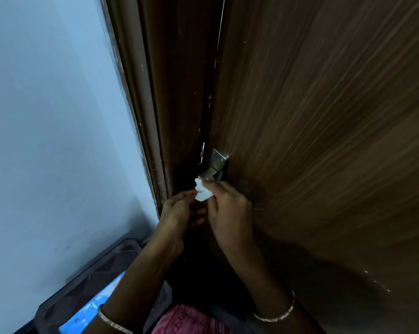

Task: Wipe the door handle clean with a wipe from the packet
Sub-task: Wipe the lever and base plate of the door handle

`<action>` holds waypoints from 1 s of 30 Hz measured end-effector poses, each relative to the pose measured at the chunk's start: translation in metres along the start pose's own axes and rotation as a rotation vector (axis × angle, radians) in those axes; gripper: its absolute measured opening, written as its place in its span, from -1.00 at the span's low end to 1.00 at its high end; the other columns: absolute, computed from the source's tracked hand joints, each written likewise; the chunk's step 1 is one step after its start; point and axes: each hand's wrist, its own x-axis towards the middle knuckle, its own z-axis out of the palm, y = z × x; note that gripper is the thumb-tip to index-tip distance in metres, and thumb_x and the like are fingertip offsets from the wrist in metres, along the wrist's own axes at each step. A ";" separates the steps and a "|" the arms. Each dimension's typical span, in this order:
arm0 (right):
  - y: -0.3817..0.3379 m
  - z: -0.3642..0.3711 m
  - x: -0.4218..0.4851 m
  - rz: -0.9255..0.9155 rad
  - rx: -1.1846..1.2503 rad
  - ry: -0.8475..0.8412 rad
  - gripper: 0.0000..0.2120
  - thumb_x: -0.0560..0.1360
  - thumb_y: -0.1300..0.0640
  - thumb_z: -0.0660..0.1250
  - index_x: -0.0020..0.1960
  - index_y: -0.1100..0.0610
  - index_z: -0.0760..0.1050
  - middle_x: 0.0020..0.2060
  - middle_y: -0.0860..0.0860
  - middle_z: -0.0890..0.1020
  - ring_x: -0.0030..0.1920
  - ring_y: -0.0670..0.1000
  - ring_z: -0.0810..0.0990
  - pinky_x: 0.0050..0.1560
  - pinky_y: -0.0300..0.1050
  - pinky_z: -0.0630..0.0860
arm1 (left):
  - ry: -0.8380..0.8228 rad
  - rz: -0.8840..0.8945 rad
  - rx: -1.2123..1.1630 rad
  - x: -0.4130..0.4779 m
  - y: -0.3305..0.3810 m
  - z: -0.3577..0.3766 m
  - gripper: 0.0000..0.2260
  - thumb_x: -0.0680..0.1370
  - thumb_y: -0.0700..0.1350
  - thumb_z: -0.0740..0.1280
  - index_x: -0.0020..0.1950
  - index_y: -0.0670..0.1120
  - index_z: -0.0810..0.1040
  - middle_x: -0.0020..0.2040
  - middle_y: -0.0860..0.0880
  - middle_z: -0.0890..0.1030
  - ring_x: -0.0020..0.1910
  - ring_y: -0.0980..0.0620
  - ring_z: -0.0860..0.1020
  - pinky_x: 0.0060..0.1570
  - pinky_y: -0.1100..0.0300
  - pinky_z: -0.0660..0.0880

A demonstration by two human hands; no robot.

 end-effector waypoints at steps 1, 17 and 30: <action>0.005 -0.002 -0.005 0.016 0.019 0.012 -0.65 0.53 0.28 0.38 0.30 0.12 0.58 0.23 0.08 0.65 0.20 0.04 0.65 0.14 -0.13 0.62 | -0.003 -0.004 0.009 0.001 0.000 0.000 -0.81 0.60 -0.22 0.29 0.09 -0.09 0.68 -0.09 -0.09 0.76 -0.14 -0.04 0.70 -0.18 0.10 0.64; 0.059 0.034 -0.013 1.460 1.714 -0.257 -0.86 0.50 0.31 0.39 0.06 0.28 0.56 0.09 0.20 0.65 0.16 0.15 0.60 0.26 0.01 0.47 | 0.082 0.209 0.145 -0.010 -0.003 0.002 -0.71 0.58 -0.24 0.34 0.24 0.06 0.52 -0.16 -0.07 0.63 -0.44 0.15 0.60 -0.47 0.28 0.52; 0.044 0.028 0.021 1.446 2.084 -0.027 -0.69 0.26 0.39 0.34 0.01 0.37 0.50 0.00 0.30 0.59 -0.08 0.18 0.60 -0.13 -0.07 0.55 | 0.037 0.549 0.606 -0.014 0.007 -0.005 -0.48 0.53 -0.21 0.34 0.33 0.33 0.41 -0.28 0.02 0.60 -0.40 0.20 0.54 -0.33 0.15 0.53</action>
